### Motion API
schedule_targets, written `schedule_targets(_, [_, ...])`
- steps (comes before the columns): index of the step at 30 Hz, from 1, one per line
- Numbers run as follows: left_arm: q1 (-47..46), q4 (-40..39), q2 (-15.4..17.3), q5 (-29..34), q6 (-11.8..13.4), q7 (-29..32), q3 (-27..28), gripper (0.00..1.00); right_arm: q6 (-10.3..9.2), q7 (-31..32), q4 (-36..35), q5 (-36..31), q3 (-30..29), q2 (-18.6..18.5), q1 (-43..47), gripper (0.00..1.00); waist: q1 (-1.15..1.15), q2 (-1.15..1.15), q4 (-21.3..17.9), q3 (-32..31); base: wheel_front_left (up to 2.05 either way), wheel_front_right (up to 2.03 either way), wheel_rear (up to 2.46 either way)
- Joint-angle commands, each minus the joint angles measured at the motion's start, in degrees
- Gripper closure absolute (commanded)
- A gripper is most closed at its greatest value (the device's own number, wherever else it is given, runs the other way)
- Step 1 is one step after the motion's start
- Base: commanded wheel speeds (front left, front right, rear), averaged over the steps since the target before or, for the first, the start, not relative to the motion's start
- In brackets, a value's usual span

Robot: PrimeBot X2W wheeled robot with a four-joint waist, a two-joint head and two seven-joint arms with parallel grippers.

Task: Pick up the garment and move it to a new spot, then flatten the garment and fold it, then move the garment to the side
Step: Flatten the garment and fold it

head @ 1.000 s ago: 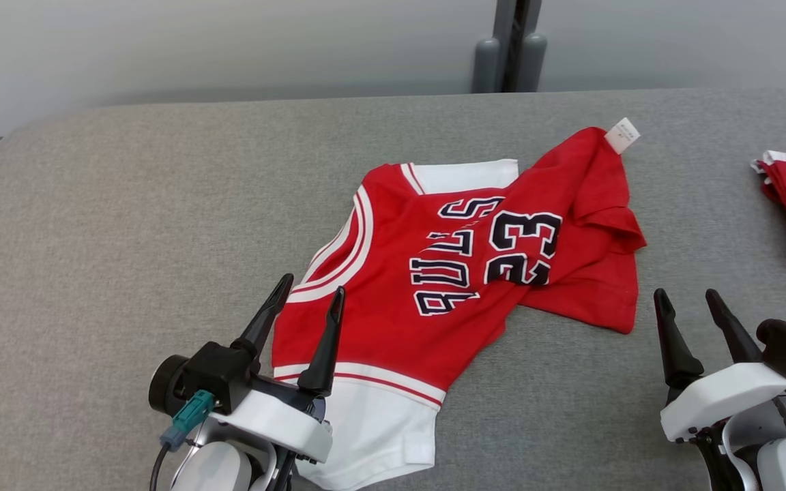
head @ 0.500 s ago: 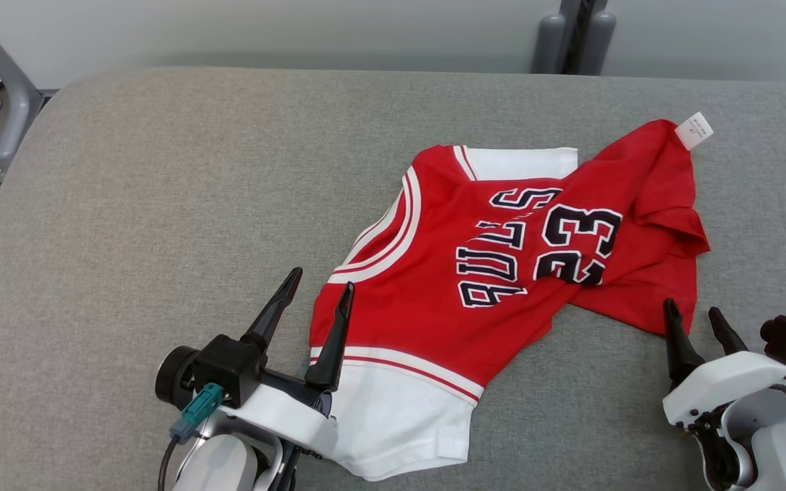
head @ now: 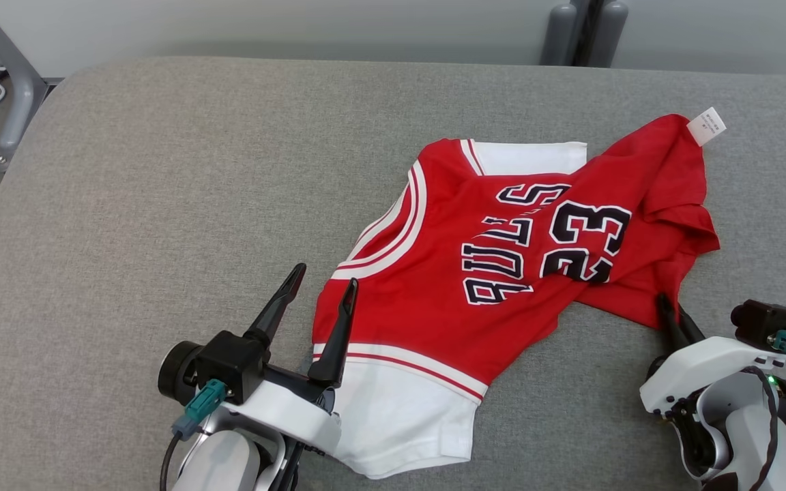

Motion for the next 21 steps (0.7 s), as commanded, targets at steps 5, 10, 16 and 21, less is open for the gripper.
schedule_targets(5, [-0.7, 0.3, 0.2, -0.3, 0.4, -0.3, 0.3, 0.00, -0.02, -2.3, -0.8, -1.4, 1.7, -0.3, -0.2, 1.00, 0.00, 0.00, -1.3, -1.0, 0.00, 0.00, 0.00])
schedule_targets(10, [0.3, 0.5, 0.2, -0.2, 0.5, -0.3, 0.9, 0.00, -0.02, -3.3, -4.0, -3.0, 2.8, -0.3, 1.2, 1.00, 0.00, 0.00, -3.0, -2.5, 0.00, 0.00, 0.00])
schedule_targets(16, [1.8, 0.1, 0.2, -0.7, 0.7, -0.3, 1.1, 0.00, -0.02, -1.2, -13.4, -5.8, 4.7, -2.3, 4.8, 1.00, 0.00, 0.00, -6.2, -5.2, 0.00, 0.00, 0.00])
schedule_targets(21, [2.5, -0.1, 0.2, -1.1, 1.0, -0.3, 0.7, 0.00, -0.02, 5.4, -23.6, -6.2, 4.5, -5.8, 9.0, 1.00, 0.00, 0.00, -8.0, -6.8, 0.00, 0.00, 0.00])
